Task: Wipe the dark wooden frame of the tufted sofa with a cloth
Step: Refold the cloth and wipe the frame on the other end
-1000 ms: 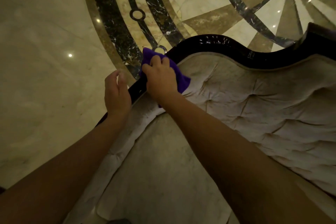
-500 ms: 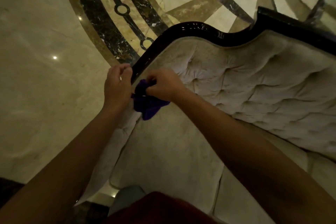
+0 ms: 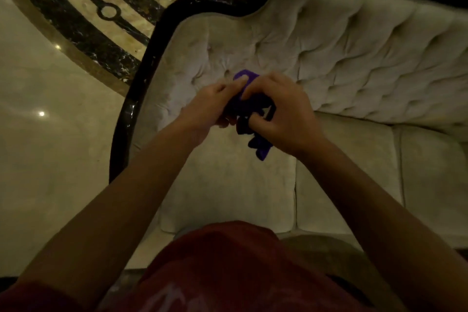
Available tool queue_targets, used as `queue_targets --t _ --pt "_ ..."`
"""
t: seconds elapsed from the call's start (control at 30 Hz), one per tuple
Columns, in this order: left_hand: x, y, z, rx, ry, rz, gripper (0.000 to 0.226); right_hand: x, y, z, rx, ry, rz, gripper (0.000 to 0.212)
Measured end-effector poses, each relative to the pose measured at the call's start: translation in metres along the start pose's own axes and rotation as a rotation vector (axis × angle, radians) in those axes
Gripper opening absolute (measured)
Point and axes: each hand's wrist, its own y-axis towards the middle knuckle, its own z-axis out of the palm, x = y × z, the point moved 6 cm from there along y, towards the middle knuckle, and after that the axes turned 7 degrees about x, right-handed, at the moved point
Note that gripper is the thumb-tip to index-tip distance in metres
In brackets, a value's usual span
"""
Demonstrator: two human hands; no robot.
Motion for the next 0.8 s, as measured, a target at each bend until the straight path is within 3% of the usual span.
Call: queue_targets --t 0.07,0.2,0.3,0.37,0.47,0.57,0.7,0.8 --pt "-0.008 -0.003 0.018 -0.093 -0.015 0.031 0.026 -0.006 -0.025 -0.009 -0.045 0.008 0.017 0.032" --pt "-0.023 -0.024 0.059 -0.385 0.011 0.171 0.03 -0.022 -0.07 -0.02 -0.042 0.069 0.018 0.041" --pt "-0.034 -0.033 0.103 -0.447 0.11 0.265 0.032 -0.041 -0.109 -0.035 -0.058 0.103 0.041 0.045" --pt "-0.043 -0.037 0.135 -0.437 0.145 0.322 0.034 -0.06 -0.138 -0.054 -0.159 0.279 0.086 0.037" --pt "-0.05 -0.048 0.191 -0.39 0.09 0.403 0.033 -0.11 -0.188 -0.074 -0.23 0.638 0.372 0.02" --pt "-0.049 -0.059 0.255 -0.284 -0.03 0.469 0.025 -0.158 -0.245 -0.065 -0.162 1.033 0.642 0.036" --pt "-0.028 -0.068 0.342 -0.106 -0.181 0.406 0.021 -0.191 -0.318 -0.056 -0.218 1.569 0.6 0.043" --pt "-0.009 -0.075 0.394 -0.019 -0.118 0.366 0.022 -0.205 -0.36 -0.059 -0.325 1.823 0.506 0.073"
